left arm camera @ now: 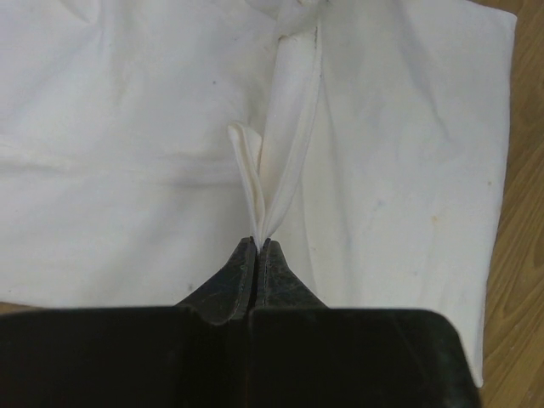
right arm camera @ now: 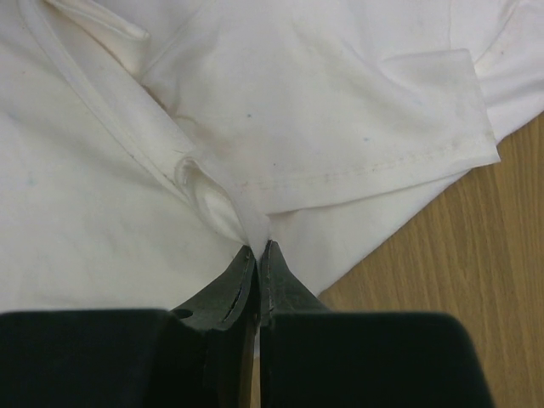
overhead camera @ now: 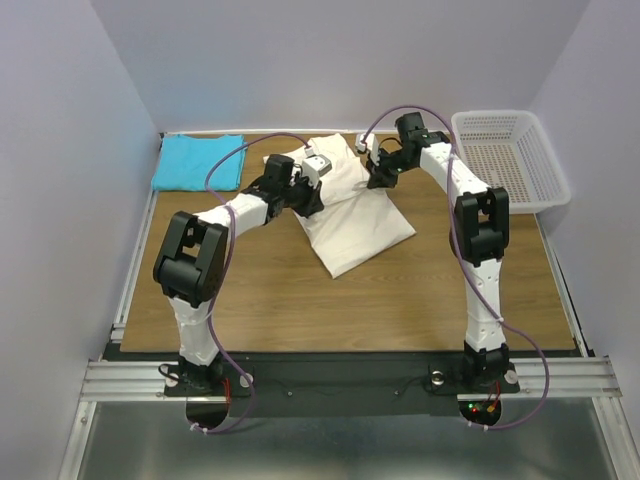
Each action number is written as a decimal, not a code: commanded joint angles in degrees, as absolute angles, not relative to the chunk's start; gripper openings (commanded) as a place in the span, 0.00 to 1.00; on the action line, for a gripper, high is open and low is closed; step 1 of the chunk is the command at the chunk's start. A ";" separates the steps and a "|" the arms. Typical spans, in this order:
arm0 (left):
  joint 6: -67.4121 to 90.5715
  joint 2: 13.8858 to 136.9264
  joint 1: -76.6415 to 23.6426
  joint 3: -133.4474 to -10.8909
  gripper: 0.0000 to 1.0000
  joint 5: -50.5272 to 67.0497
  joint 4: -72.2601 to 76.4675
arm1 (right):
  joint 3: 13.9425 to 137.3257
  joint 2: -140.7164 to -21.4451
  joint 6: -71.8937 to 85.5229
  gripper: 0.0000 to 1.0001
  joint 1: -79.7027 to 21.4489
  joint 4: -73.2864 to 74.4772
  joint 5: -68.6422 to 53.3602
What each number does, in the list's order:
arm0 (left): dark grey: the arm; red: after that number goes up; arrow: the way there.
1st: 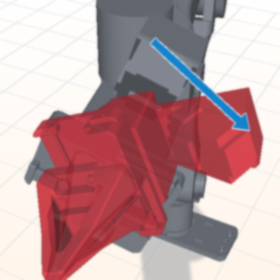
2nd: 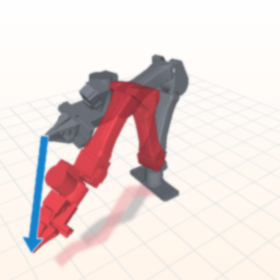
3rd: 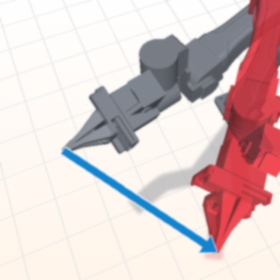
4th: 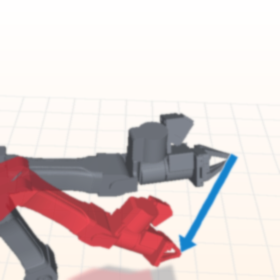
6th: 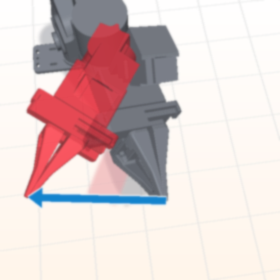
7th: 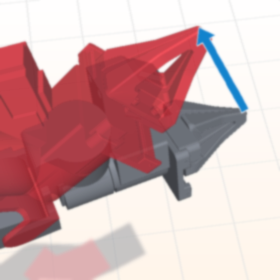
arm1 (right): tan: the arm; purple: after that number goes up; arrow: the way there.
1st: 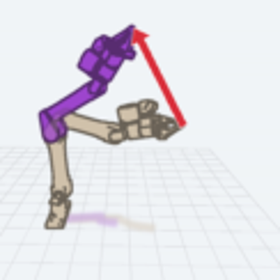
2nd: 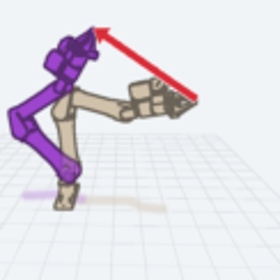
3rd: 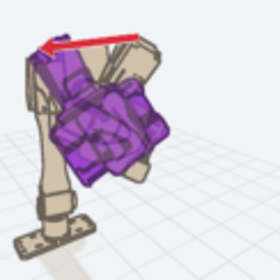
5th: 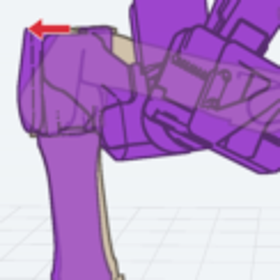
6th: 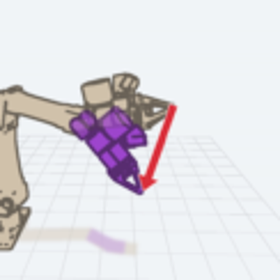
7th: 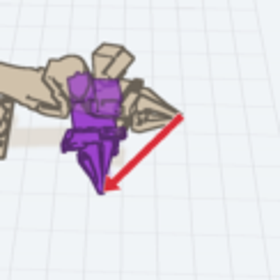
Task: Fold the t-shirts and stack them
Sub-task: Fold the tshirt
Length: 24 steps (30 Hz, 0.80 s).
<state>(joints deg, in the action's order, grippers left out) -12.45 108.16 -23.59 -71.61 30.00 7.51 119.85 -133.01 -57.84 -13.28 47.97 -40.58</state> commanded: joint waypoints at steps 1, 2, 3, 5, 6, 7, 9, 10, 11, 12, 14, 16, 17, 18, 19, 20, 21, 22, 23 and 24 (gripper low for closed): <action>-13.53 108.19 -22.59 -74.44 0.00 30.41 6.86 | 123.40 -133.77 -55.11 0.01 -13.18 43.42 -38.06; -13.71 108.63 -22.24 -74.62 0.00 30.41 6.94 | 123.40 -133.68 -54.76 0.01 -13.10 43.16 -37.97; -13.62 108.81 -22.06 -74.79 0.00 30.32 6.94 | 123.14 -133.77 -54.84 0.00 -13.10 43.07 -37.79; -13.71 109.51 -21.89 -75.23 0.00 30.59 6.86 | 122.78 -133.51 -54.58 0.01 -13.18 42.63 -37.62; -13.71 109.77 -21.88 -75.41 0.00 30.59 6.77 | 122.61 -133.42 -54.49 0.01 -13.18 42.45 -37.44; -13.71 109.95 -21.88 -75.58 0.00 30.67 6.68 | 122.35 -133.42 -54.32 0.01 -13.18 42.36 -37.35; -13.80 110.74 -21.80 -76.20 0.00 30.76 6.50 | 122.26 -133.51 -53.70 0.01 -13.18 42.01 -37.35; -13.89 111.00 -21.80 -76.38 0.00 30.76 6.42 | 122.08 -133.51 -53.53 0.01 -13.18 41.75 -37.35; -13.80 111.44 -21.80 -76.81 0.00 30.76 6.33 | 122.17 -133.51 -53.35 0.01 -13.18 41.57 -37.27; -13.97 111.71 -21.80 -77.08 0.00 30.76 6.15 | 122.17 -133.59 -53.18 0.01 -13.18 41.49 -37.18; -13.89 112.23 -21.71 -77.43 0.00 30.59 6.06 | 122.34 -133.86 -52.74 0.01 -13.18 41.05 -36.91; -13.97 112.41 -21.62 -77.61 0.00 30.32 6.06 | 122.61 -134.12 -52.39 0.01 -13.18 40.70 -36.48; -13.97 112.59 -21.53 -78.04 0.00 30.32 6.06 | 122.69 -134.30 -52.12 0.00 -13.18 40.52 -36.30; -13.80 112.67 -21.53 -78.05 0.00 30.32 6.15 | 123.04 -134.38 -51.95 0.01 -13.36 40.43 -35.86; -13.80 112.68 -21.45 -78.22 0.00 30.24 6.15 | 123.13 -134.47 -51.77 0.01 -13.27 40.34 -35.86; -13.80 112.76 -21.36 -78.57 0.00 30.23 6.24 | 123.22 -134.65 -51.25 0.01 -13.18 39.91 -35.95; -13.89 112.76 -21.36 -78.75 0.00 30.23 6.24 | 123.57 -134.82 -51.07 0.00 -13.18 39.73 -35.95; -13.80 112.68 -21.44 -78.92 0.00 30.15 6.24 | 123.66 -134.91 -50.54 0.01 -13.27 39.29 -36.03; -13.89 112.76 -21.36 -79.19 0.00 30.15 6.24 | 123.84 -135.17 -50.10 0.01 -13.36 38.94 -35.95; -13.89 112.76 -21.27 -79.36 0.00 30.15 6.15 | 124.10 -135.52 -49.92 0.01 -13.45 38.76 -35.69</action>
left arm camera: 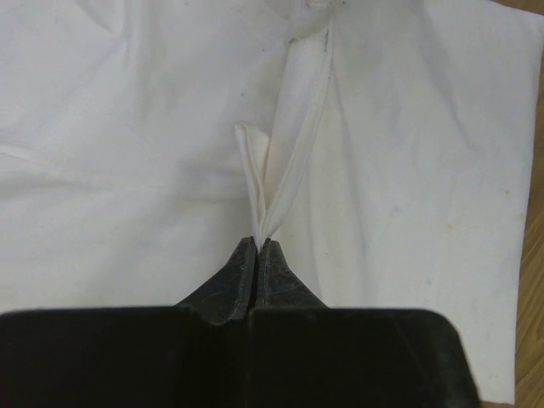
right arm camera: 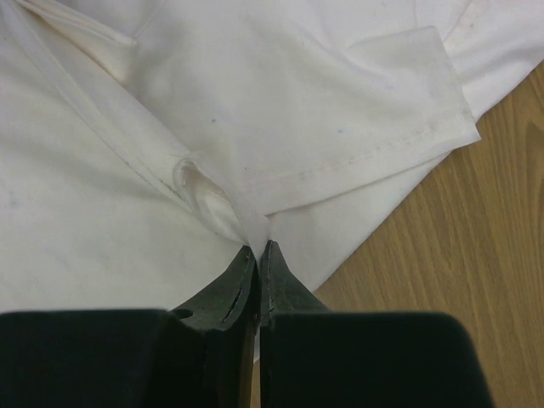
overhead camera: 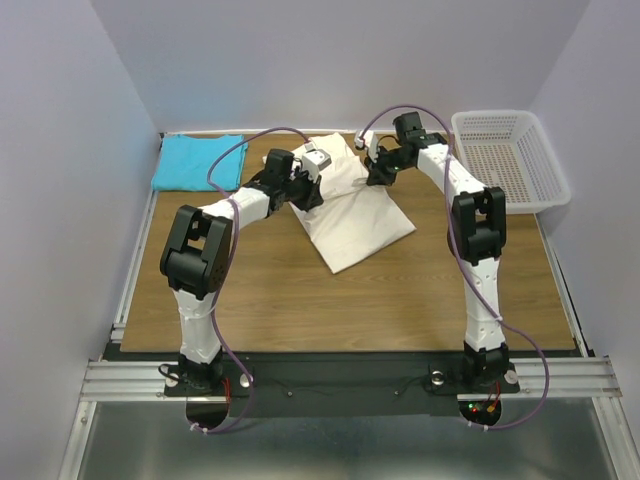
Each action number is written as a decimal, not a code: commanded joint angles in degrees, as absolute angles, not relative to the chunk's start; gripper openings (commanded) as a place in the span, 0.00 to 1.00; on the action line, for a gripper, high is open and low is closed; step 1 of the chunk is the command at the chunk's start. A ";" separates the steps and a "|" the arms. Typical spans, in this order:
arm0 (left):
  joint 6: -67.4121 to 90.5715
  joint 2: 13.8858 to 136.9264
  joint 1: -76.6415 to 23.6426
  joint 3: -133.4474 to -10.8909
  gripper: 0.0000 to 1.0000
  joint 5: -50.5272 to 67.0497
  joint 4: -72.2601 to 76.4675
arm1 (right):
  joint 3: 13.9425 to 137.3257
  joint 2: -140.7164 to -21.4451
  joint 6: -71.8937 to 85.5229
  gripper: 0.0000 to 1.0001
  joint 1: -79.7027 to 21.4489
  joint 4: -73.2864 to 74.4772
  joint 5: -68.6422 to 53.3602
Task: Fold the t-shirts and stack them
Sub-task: Fold the tshirt
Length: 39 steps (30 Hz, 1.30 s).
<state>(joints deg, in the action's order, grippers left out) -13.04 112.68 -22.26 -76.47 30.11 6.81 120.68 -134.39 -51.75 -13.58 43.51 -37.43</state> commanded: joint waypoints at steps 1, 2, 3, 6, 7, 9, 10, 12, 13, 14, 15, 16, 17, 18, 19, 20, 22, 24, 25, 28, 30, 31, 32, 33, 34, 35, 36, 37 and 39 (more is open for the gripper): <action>-13.97 113.02 -21.27 -79.71 0.00 29.97 6.07 | 124.88 -136.05 -49.40 0.01 -13.62 38.59 -35.25; -14.06 113.38 -21.10 -79.89 0.00 29.88 5.98 | 125.24 -136.40 -49.22 0.01 -13.71 38.41 -35.16; -14.06 113.55 -21.09 -79.89 0.00 29.97 5.80 | 125.51 -136.67 -49.04 0.01 -13.71 38.32 -35.07; -14.06 114.26 -21.09 -79.63 0.00 29.80 5.63 | 126.56 -137.72 -48.17 0.01 -14.24 37.88 -34.54; -13.80 114.34 -20.92 -79.89 0.00 29.79 5.54 | 126.74 -137.99 -48.08 0.01 -14.24 37.53 -33.93; -13.80 114.70 -20.83 -80.33 0.00 29.62 5.45 | 127.35 -138.43 -47.20 0.01 -14.24 37.18 -33.49; -13.80 114.61 -20.74 -80.42 0.00 29.18 5.54 | 127.53 -138.78 -46.85 0.01 -14.24 36.83 -33.14; -13.62 115.05 -20.66 -81.12 0.00 29.09 5.45 | 127.71 -138.95 -45.97 0.01 -14.33 36.39 -32.78; -13.45 115.22 -20.65 -81.38 0.00 29.00 5.19 | 127.71 -138.96 -45.62 0.01 -14.41 35.69 -32.26; -13.10 115.66 -20.48 -82.00 0.00 29.09 4.58 | 127.71 -138.96 -44.92 0.01 -14.41 35.34 -32.08; -13.10 115.84 -20.48 -82.35 0.00 29.18 4.57 | 127.79 -138.96 -44.56 0.01 -14.41 34.98 -31.82; -12.83 116.36 -20.39 -82.79 0.00 29.09 4.05 | 127.79 -139.13 -43.95 0.01 -14.33 34.28 -31.56; -12.57 116.45 -20.22 -82.97 0.00 29.09 3.96 | 127.88 -139.22 -43.60 0.01 -14.41 34.02 -31.47; -12.39 116.63 -20.21 -83.06 0.00 29.09 3.61 | 128.23 -139.39 -43.25 0.00 -14.33 33.67 -31.38; -11.96 116.72 -20.21 -83.32 0.00 29.09 3.43 | 128.41 -139.57 -42.98 0.01 -14.41 33.58 -31.03; -11.87 116.98 -20.13 -83.67 0.00 29.27 3.08 | 128.58 -139.74 -42.63 0.01 -14.50 33.40 -31.11; -11.69 116.55 -20.13 -83.50 0.00 29.79 3.16 | 127.63 -139.22 -42.80 0.01 -14.59 33.40 -31.90; -11.25 114.44 -20.13 -81.92 0.00 30.15 5.00 | 125.96 -136.43 -43.68 0.01 -14.59 32.96 -32.60; -10.99 113.48 -20.13 -81.13 0.00 30.06 5.71 | 123.34 -135.54 -43.86 0.01 -14.50 31.04 -32.96; -10.64 111.53 -20.04 -80.68 0.00 29.01 6.42 | 121.47 -133.07 -42.63 0.01 -14.50 27.70 -32.78; -9.76 111.97 -19.78 -81.65 0.00 28.57 6.42 | 124.18 -133.77 -40.79 0.01 -14.59 26.90 -32.52; -9.41 112.32 -19.60 -82.17 0.00 28.65 6.42 | 125.32 -135.07 -40.09 0.01 -14.50 26.89 -32.43; -9.06 113.28 -19.51 -82.70 0.00 28.74 6.33 | 126.64 -135.78 -38.77 0.01 -14.68 26.89 -32.34; -8.44 113.73 -19.42 -83.84 0.00 28.48 5.98 | 128.48 -137.01 -38.32 0.01 -14.76 26.89 -31.82; -8.26 114.77 -19.34 -84.54 0.00 28.30 5.72 | 129.19 -137.46 -37.80 0.00 -14.94 26.89 -31.64; -8.00 115.05 -19.34 -84.99 0.00 28.39 5.63 | 129.72 -137.98 -37.71 0.01 -14.94 26.89 -31.47; -7.74 115.31 -19.34 -85.51 0.00 28.30 5.63 | 130.16 -138.34 -37.62 0.01 -15.12 26.89 -31.20; -7.21 115.66 -19.25 -85.78 0.00 28.13 5.80 | 130.25 -138.51 -37.62 0.01 -15.12 26.72 -30.94; -6.86 116.28 -19.07 -86.22 0.00 28.04 5.98 | 130.60 -139.48 -37.44 0.01 -15.38 26.46 -30.33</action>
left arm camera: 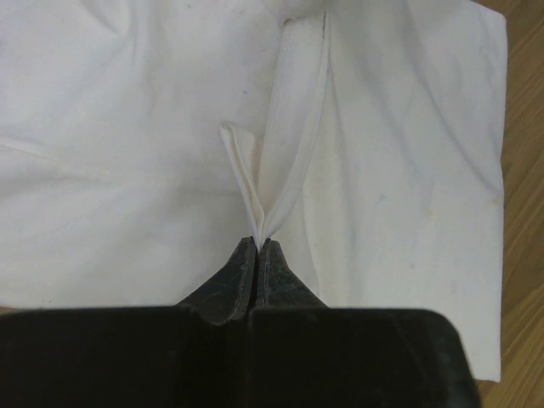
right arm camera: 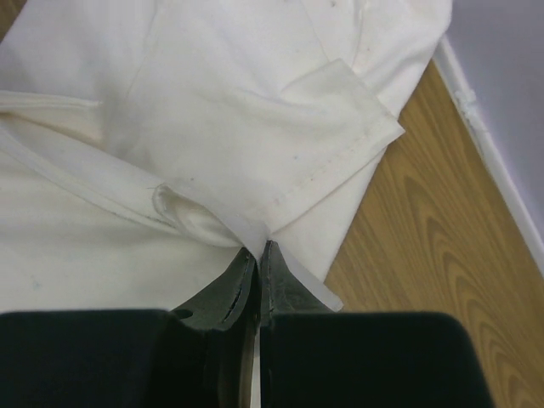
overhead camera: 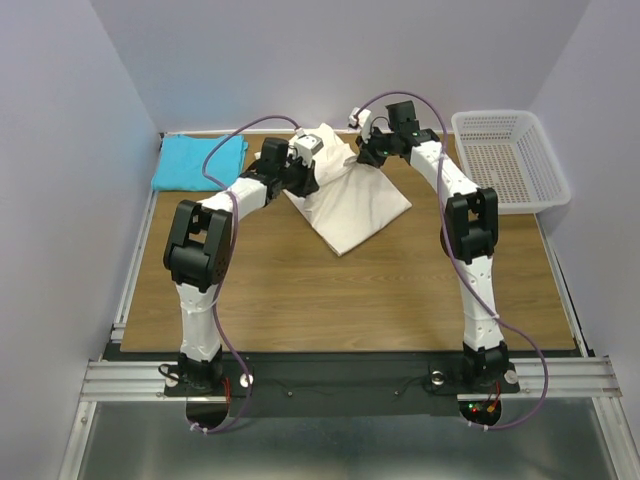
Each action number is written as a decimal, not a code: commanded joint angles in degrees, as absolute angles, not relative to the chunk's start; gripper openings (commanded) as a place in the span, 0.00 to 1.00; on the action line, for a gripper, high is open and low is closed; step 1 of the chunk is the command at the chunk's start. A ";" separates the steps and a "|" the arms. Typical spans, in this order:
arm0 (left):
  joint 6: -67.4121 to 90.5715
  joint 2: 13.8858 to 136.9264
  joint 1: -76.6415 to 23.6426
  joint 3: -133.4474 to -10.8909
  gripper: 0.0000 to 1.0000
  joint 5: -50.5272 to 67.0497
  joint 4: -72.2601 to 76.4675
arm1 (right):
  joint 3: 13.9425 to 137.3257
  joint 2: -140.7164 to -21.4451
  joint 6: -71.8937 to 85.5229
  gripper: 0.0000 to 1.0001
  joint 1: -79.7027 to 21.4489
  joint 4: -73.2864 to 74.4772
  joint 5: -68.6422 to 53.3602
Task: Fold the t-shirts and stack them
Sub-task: Fold the tshirt
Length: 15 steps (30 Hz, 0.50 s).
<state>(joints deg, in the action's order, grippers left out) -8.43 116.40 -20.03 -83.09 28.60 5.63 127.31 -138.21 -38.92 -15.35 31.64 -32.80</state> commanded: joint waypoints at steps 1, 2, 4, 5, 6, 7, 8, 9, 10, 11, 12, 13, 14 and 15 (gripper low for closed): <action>-6.59 116.45 -19.07 -86.39 0.00 27.95 5.98 | 130.87 -139.83 -37.35 0.01 -15.47 26.19 -29.63; -6.42 116.98 -18.99 -86.66 0.00 27.78 5.98 | 130.96 -140.44 -37.01 0.01 -15.56 25.58 -29.27; -5.80 117.51 -18.63 -87.27 0.00 27.60 5.80 | 131.22 -141.24 -36.48 0.02 -15.64 24.70 -28.39; -5.28 118.29 -18.55 -87.54 0.00 27.60 5.63 | 131.39 -141.59 -36.30 0.04 -15.82 23.83 -27.61; -4.93 118.65 -18.37 -88.32 0.00 27.34 5.02 | 131.40 -142.20 -35.86 0.05 -15.99 23.38 -27.25; -4.83 119.00 -18.28 -88.68 0.00 27.25 4.84 | 131.48 -142.38 -35.69 0.06 -16.08 22.94 -26.90; -4.57 119.35 -18.28 -88.86 0.00 27.25 4.75 | 131.57 -142.73 -35.60 0.07 -16.17 22.24 -25.94; -3.96 119.62 -18.19 -89.21 0.00 26.99 4.75 | 131.66 -143.00 -35.33 0.07 -16.43 21.98 -25.58; -3.52 120.14 -18.11 -89.73 0.00 26.98 4.57 | 131.83 -143.35 -35.25 0.07 -16.52 21.62 -25.14; -3.52 120.41 -18.11 -89.74 0.00 26.90 4.31 | 131.84 -143.61 -35.24 0.07 -16.61 21.36 -24.79; -3.17 120.67 -18.11 -90.52 0.00 26.81 3.96 | 131.92 -143.70 -35.24 0.07 -16.70 21.27 -24.61; -3.16 121.11 -18.02 -90.88 0.00 26.98 3.17 | 131.92 -144.05 -35.24 0.07 -16.70 21.18 -24.52; -3.16 121.55 -18.02 -91.23 0.00 26.81 2.90 | 131.92 -144.05 -35.16 0.07 -16.79 21.09 -24.52; -3.08 121.64 -18.02 -91.58 0.00 26.63 2.73 | 131.92 -144.14 -35.16 0.07 -16.79 21.01 -24.52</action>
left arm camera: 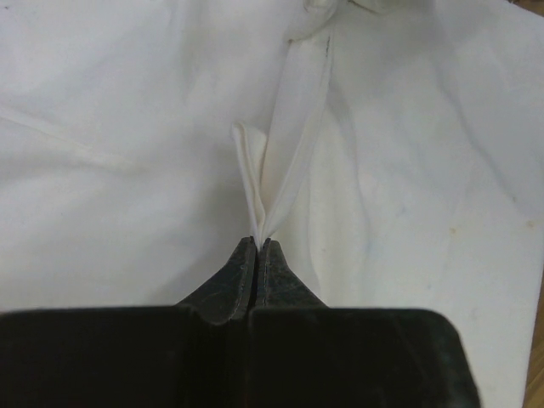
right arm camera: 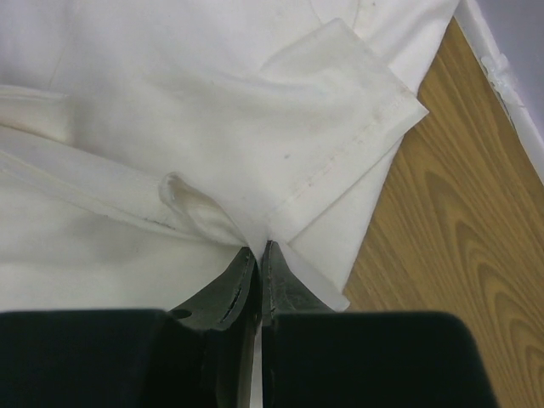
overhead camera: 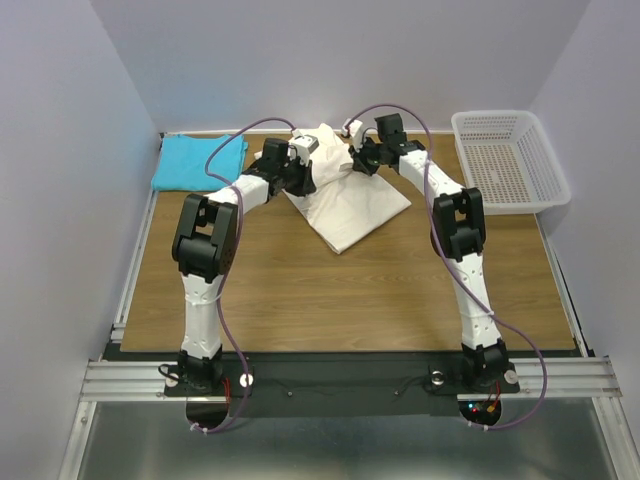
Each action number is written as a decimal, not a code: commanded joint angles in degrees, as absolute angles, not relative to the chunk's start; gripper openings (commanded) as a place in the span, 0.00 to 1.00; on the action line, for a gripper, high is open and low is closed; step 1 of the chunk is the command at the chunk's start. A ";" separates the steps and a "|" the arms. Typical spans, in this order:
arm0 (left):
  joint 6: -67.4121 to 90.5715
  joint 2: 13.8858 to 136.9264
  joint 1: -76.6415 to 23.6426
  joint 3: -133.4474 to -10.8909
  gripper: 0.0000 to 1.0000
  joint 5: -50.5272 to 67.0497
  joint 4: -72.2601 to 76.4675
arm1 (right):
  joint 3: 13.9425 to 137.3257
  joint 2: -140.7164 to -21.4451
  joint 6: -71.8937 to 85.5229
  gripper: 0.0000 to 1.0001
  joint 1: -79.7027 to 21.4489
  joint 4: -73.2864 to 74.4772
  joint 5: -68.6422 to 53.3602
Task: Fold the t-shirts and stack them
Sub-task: Fold the tshirt
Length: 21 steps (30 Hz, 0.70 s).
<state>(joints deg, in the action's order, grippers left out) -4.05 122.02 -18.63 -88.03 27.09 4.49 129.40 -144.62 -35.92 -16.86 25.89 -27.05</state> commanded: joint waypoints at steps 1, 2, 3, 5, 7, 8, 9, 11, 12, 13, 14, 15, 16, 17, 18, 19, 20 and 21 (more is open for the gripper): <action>-2.90 121.81 -17.93 -91.67 0.00 26.72 2.46 | 131.92 -144.23 -35.16 0.07 -16.87 20.92 -24.35; -2.81 121.99 -17.93 -91.67 0.00 26.54 2.37 | 131.92 -144.40 -35.24 0.07 -16.87 20.83 -24.35; -2.90 121.99 -17.93 -91.84 0.00 26.46 2.29 | 131.92 -144.32 -35.24 0.08 -16.79 20.74 -24.35; -2.55 122.17 -17.84 -91.93 0.00 26.11 2.11 | 132.01 -144.58 -35.24 0.09 -16.96 20.57 -24.26; -2.37 122.34 -17.67 -91.93 0.00 25.84 1.93 | 132.10 -144.75 -35.24 0.10 -16.96 20.39 -24.17; -2.29 122.34 -17.75 -91.93 0.00 25.84 1.93 | 132.10 -144.76 -35.24 0.11 -17.05 20.30 -24.08; -2.29 122.34 -17.67 -91.93 0.00 25.75 1.85 | 132.10 -144.84 -35.24 0.11 -17.14 20.30 -24.00; -2.28 122.52 -17.67 -91.93 0.00 25.58 1.85 | 132.19 -145.02 -35.16 0.11 -17.31 20.13 -23.82; -2.29 122.61 -17.58 -92.02 0.00 25.49 1.85 | 132.19 -145.11 -35.16 0.11 -17.31 20.13 -23.73; -2.20 122.61 -17.58 -92.02 0.00 25.49 1.85 | 132.27 -145.19 -35.16 0.11 -17.40 20.04 -23.56; -2.11 122.78 -17.58 -92.11 0.00 25.58 1.85 | 132.28 -145.20 -35.07 0.11 -17.32 19.95 -23.47; -2.20 122.87 -17.49 -92.20 0.00 25.58 1.76 | 132.28 -145.28 -34.98 0.11 -17.40 19.95 -23.47; -2.11 122.87 -17.49 -92.11 0.00 25.58 1.76 | 132.28 -145.37 -34.98 0.11 -17.32 19.86 -23.38; -2.11 122.96 -17.40 -92.28 0.00 25.49 1.76 | 132.28 -145.46 -34.98 0.11 -17.40 19.86 -23.29; -2.20 123.22 -17.40 -92.46 0.00 25.49 1.58 | 132.36 -145.55 -34.81 0.11 -17.49 19.78 -23.20; -2.02 123.31 -17.40 -92.46 0.00 25.31 1.50 | 132.36 -145.55 -34.80 0.11 -17.49 19.78 -23.12; -1.93 123.40 -17.32 -92.63 0.00 24.70 1.41 | 132.36 -145.63 -34.63 0.15 -17.49 19.60 -22.85; -1.85 123.40 -17.31 -92.81 0.02 24.26 1.32 | 132.54 -145.72 -34.54 0.18 -17.49 19.51 -22.59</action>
